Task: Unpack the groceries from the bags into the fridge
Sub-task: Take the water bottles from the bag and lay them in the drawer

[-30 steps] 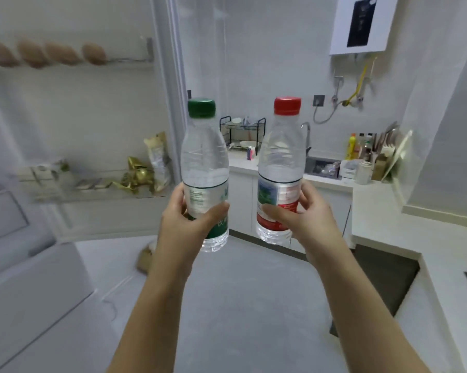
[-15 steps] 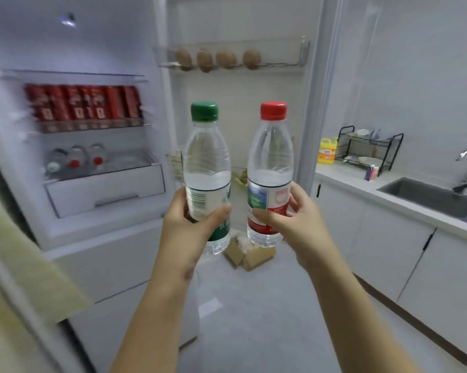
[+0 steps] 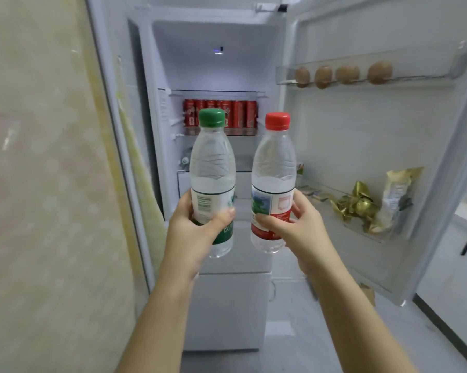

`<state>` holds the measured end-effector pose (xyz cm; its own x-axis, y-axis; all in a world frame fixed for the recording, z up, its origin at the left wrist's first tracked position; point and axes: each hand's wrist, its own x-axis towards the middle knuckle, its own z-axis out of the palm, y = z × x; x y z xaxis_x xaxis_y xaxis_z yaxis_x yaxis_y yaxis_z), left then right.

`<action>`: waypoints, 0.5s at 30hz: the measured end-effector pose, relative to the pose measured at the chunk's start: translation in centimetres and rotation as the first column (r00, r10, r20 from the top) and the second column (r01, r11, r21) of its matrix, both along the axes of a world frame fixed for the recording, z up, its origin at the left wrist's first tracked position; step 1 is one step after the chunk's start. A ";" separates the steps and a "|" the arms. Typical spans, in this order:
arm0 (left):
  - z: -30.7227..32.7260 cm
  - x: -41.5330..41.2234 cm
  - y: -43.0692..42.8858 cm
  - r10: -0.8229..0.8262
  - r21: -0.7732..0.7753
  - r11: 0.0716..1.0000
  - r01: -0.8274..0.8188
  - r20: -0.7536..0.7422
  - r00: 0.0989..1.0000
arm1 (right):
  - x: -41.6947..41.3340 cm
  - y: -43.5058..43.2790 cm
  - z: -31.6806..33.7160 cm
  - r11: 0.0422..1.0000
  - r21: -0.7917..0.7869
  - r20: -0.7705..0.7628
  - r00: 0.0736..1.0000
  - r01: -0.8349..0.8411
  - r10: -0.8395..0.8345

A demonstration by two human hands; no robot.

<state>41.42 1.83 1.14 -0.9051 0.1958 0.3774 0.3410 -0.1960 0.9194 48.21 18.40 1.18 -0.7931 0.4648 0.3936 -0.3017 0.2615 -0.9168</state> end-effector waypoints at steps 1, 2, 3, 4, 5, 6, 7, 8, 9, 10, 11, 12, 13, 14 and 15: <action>0.0 0.0 -0.3 0.009 -0.009 1.000 -0.009 -0.003 1.000 | -0.3 -0.2 -0.1 1.000 -0.002 0.001 1.000 -0.009 0.009; 0.0 0.0 -0.7 0.024 -0.013 1.000 -0.024 -0.005 1.000 | -0.5 -0.6 0.0 1.000 -0.003 0.001 1.000 -0.026 0.026; 0.1 0.1 -1.0 0.039 -0.016 0.999 -0.039 -0.005 0.999 | -0.7 -1.0 0.0 0.999 -0.008 0.000 0.999 -0.043 0.043; 0.1 0.1 -1.4 0.051 -0.021 0.998 -0.051 -0.005 0.999 | -0.8 -1.3 0.1 0.998 -0.011 0.000 0.998 -0.055 0.055; 0.1 0.2 -1.7 0.060 -0.026 0.998 -0.060 -0.003 0.998 | -1.0 -1.6 0.1 0.998 -0.011 0.001 0.998 -0.062 0.062; 0.1 0.2 -1.9 0.068 -0.029 0.997 -0.068 -0.002 0.998 | -1.1 -1.8 0.1 0.998 -0.010 0.004 0.998 -0.070 0.070; 0.0 0.2 -2.1 0.075 -0.032 0.997 -0.075 -0.001 0.997 | -1.1 -2.0 0.1 0.997 -0.009 0.005 0.997 -0.074 0.074; -0.1 0.1 -2.2 0.079 -0.034 0.996 -0.079 0.000 0.997 | -1.2 -2.1 0.1 0.997 -0.008 0.004 0.997 -0.078 0.078; -0.2 0.1 -2.3 0.082 -0.036 0.996 -0.082 0.005 0.997 | -1.2 -2.1 0.1 0.997 -0.008 0.002 0.997 -0.078 0.078; -0.3 0.0 -2.4 0.084 -0.037 0.996 -0.084 0.011 0.996 | -1.2 -2.1 0.1 0.997 -0.009 0.000 0.997 -0.077 0.077; -0.3 0.0 -2.4 0.087 -0.039 0.996 -0.086 0.015 0.996 | -1.2 -2.1 0.2 0.997 -0.012 -0.002 0.997 -0.077 0.077; -0.4 -0.1 -2.3 0.088 -0.042 0.995 -0.087 0.016 0.996 | -1.2 -2.1 0.2 0.997 -0.014 -0.002 0.997 -0.078 0.078; -0.5 -0.1 -2.3 0.088 -0.044 0.995 -0.087 0.019 0.996 | -1.1 -2.0 0.2 0.997 -0.016 0.000 0.997 -0.079 0.079; -0.6 -0.1 -2.1 0.088 -0.044 0.995 -0.087 0.021 0.996 | -1.2 -1.8 0.2 0.997 -0.016 0.003 0.997 -0.079 0.079; -0.7 0.0 -2.0 0.089 -0.042 0.995 -0.088 0.023 0.996 | -1.1 -1.7 0.1 0.997 -0.016 0.006 0.997 -0.081 0.081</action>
